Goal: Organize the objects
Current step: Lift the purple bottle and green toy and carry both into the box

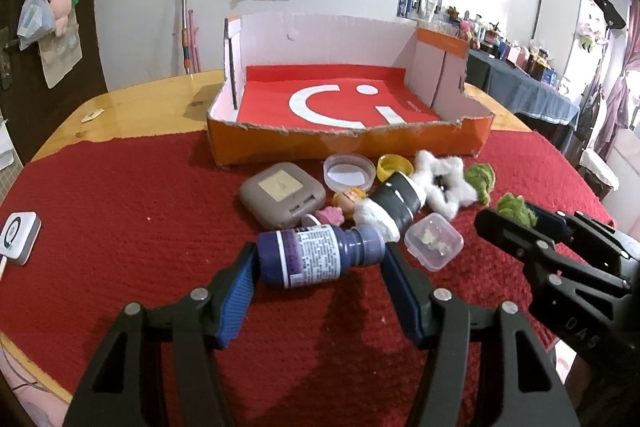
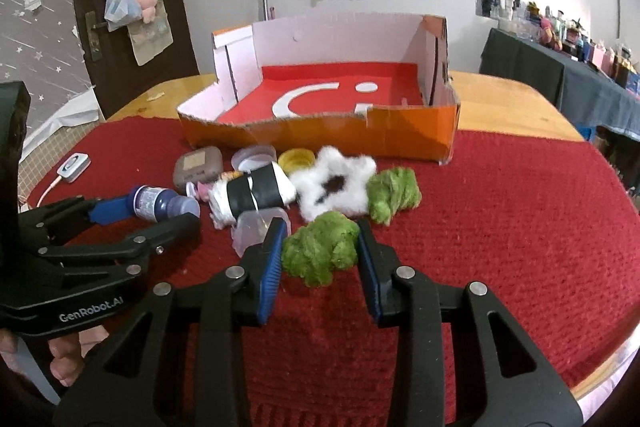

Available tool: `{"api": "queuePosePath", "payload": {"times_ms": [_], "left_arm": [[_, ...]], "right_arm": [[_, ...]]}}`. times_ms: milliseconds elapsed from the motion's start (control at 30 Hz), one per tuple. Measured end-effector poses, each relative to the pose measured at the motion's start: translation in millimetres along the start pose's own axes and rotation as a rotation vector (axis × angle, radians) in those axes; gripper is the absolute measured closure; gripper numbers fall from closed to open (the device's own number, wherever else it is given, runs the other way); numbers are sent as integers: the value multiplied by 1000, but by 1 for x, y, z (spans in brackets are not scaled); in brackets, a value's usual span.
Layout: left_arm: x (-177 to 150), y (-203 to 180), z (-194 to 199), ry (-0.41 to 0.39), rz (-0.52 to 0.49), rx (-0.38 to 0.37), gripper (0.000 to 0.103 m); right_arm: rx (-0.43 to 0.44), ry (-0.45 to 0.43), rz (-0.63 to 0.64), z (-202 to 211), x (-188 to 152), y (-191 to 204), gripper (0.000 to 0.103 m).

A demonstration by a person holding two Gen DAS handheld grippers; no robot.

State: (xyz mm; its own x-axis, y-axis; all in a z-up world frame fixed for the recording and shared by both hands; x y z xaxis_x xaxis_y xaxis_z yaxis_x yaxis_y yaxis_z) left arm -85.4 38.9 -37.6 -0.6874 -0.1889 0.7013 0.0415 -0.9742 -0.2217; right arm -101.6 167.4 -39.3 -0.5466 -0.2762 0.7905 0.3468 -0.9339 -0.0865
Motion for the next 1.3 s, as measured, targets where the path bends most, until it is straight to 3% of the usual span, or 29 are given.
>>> {"api": "queuePosePath", "payload": {"times_ms": [733,1300], "left_arm": [[69,-13,-1,-64,-12,-20,39],[114,-16,-39,-17,-8,-20,39]], "right_arm": [[18,-40,13,2,59,-9,70],[28,3,5,-34,101,-34,70]]}}
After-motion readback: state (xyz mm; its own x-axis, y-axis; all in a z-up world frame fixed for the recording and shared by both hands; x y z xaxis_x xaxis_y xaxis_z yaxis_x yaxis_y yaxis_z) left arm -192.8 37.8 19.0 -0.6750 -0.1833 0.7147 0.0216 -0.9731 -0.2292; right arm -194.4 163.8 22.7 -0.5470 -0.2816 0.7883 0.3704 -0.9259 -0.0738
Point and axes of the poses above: each gripper's, at about its wrist camera, not at the fingertips, and z roughly against the way its jaws point, y to its left, x to its top, the point moved 10 cm from there along -z, roughly the way its jaws point, and after that the axes turned 12 degrees about z, right-handed, at the moved point
